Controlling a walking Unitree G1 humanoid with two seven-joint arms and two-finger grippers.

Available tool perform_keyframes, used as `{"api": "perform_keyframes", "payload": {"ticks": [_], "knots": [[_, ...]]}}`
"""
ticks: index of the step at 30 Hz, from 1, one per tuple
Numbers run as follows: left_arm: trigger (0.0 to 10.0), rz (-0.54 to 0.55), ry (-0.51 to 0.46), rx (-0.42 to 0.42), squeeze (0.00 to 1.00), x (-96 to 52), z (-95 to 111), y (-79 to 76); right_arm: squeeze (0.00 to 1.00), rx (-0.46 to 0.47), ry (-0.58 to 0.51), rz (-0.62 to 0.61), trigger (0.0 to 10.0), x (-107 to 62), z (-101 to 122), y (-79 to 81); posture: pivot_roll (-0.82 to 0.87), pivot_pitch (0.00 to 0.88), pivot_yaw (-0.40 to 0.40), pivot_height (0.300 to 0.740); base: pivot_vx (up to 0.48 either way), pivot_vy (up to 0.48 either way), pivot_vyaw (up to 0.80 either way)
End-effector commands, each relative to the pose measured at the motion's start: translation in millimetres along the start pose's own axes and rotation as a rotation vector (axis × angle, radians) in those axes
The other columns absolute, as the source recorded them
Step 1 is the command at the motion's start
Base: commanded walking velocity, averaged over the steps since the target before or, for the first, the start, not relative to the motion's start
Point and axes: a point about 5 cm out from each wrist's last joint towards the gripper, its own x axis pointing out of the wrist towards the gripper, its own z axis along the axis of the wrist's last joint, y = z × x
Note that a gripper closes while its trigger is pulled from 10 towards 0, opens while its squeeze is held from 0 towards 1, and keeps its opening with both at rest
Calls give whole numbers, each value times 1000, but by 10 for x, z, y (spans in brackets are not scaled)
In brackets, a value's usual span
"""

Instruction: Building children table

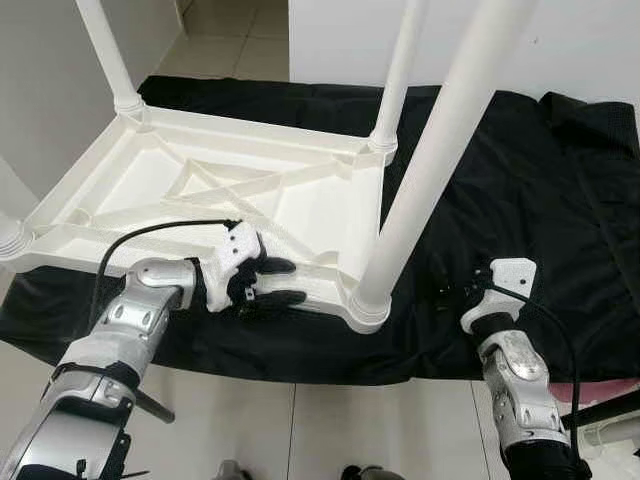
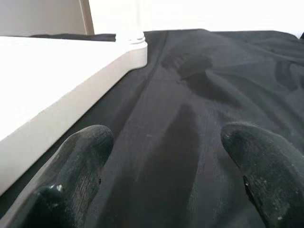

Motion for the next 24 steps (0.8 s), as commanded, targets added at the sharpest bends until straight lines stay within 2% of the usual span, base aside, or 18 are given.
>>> {"api": "perform_keyframes", "payload": {"ticks": [1, 8, 9, 10, 12, 14, 15, 16, 18, 19, 21, 24], "knots": [[10000, 117, -32, -29, 0, -73, 10, 43, 0, 6, -2, 27, 10000, -55, 8, 2, -16, 108, 13, 740, 0, 0, 0], [10000, 160, -99, -14, 0, -204, 144, 12, 0, -15, 4, 86, 10000, -119, 48, -34, -10, 115, 6, 740, 0, 0, 0], [10000, 168, -116, -10, 0, -280, 192, -12, 0, -19, 27, 150, 10000, -161, 72, -79, -11, 118, 6, 740, 0, 0, 0], [10000, 168, -116, -10, 0, -280, 192, -12, 0, -19, 27, 150, 10000, -161, 72, -79, -11, 118, 6, 740, 0, 0, 0], [10000, 154, -115, 18, 0, -392, 236, -103, 0, -38, 70, 254, 10000, -251, 111, -161, -9, 120, 0, 740, 0, 0, 0], [10000, 143, -106, 37, 0, -420, 242, -145, 0, -49, 84, 284, 10000, -282, 122, -186, -9, 120, 0, 740, 0, 0, 0], [10000, 135, -101, 44, 0, -468, 251, -242, 0, -58, 97, 334, 10000, -352, 150, -205, -10, 123, 2, 740, 0, 0, 0], [10000, 135, -101, 44, 0, -468, 251, -242, 0, -58, 97, 334, 10000, -352, 150, -205, -10, 123, 2, 740, 0, 0, 0], [10000, 139, -108, 39, 0, -487, 255, -271, 0, -53, 97, 353, 10000, -374, 170, -201, -10, 123, 2, 740, 0, 0, 0], [10000, 132, -58, 58, 0, -542, 228, -381, 0, -45, 90, 409, 10000, -405, 229, -157, -13, 124, 3, 740, 0, 0, 0], [10000, 127, -41, 64, 0, -558, 221, -420, 0, -31, 92, 426, 10000, -412, 243, -139, -14, 124, 3, 740, 0, 0, 0], [10000, 87, -32, 33, 0, -603, 254, -531, 0, -22, 76, 491, 10000, -432, 293, -64, -10, 125, 0, 740, 0, 0, 0]]}}
